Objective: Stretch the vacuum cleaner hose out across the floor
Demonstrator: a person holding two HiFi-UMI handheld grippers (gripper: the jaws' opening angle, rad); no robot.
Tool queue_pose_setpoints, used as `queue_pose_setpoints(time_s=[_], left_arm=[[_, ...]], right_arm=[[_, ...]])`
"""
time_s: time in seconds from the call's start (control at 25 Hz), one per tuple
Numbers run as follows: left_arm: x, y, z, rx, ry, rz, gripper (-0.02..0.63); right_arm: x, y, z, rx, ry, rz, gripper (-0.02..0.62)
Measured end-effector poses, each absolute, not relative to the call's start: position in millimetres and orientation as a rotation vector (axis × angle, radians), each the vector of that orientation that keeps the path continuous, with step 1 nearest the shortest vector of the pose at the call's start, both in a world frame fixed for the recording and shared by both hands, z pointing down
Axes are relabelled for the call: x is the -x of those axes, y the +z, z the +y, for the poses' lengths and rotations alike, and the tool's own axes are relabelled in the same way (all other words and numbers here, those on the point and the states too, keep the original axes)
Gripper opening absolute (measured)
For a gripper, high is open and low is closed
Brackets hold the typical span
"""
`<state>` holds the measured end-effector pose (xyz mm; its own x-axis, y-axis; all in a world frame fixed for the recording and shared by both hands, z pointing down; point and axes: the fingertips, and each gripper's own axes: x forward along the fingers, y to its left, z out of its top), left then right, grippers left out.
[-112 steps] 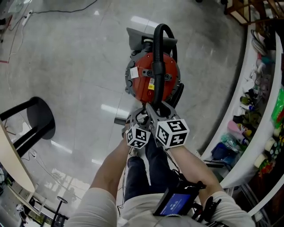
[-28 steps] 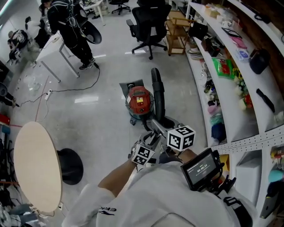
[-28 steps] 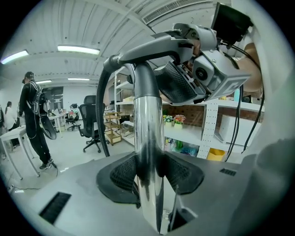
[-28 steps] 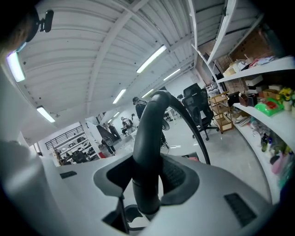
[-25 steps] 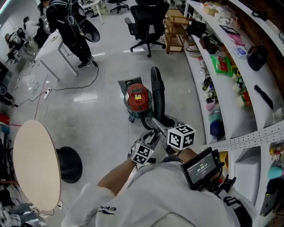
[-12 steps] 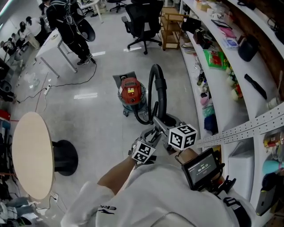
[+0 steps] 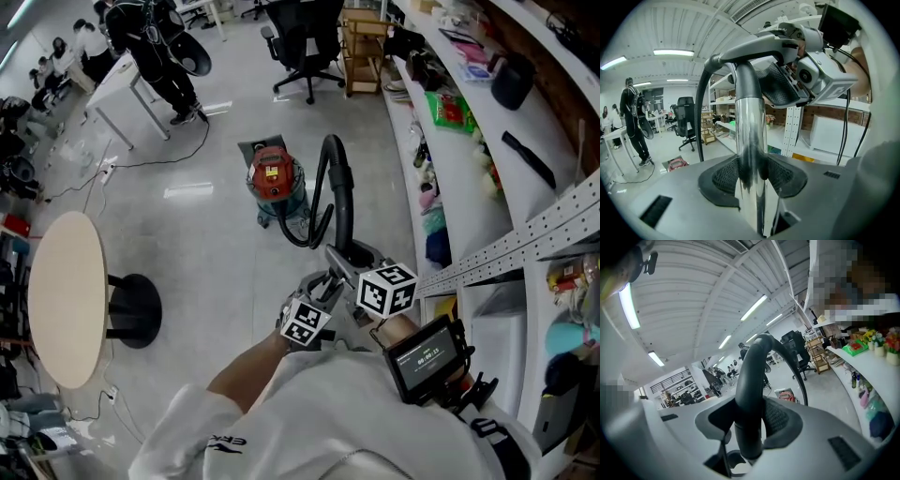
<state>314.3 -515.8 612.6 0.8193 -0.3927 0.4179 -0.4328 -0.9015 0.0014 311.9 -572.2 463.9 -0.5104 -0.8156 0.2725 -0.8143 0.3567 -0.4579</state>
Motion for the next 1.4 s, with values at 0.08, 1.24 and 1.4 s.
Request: queue_pose_setpoints(time_s=[0.08, 1.24, 1.4], left_arm=[[-316, 612, -500, -2.895, 0.64, -0.678, 0.155], [-199, 616, -328, -2.923, 0.622, -0.613, 0.156], [-185, 623, -307, -2.922, 0.617, -0.614, 0.156]], right_arm=[[-313, 464, -556, 1.537, -0.873, 2.597, 0.156], [-190, 465, -382, 1.578, -0.83, 2.621, 0.156], [-174, 470, -361, 1.585, -0.829, 2.638, 0.156]])
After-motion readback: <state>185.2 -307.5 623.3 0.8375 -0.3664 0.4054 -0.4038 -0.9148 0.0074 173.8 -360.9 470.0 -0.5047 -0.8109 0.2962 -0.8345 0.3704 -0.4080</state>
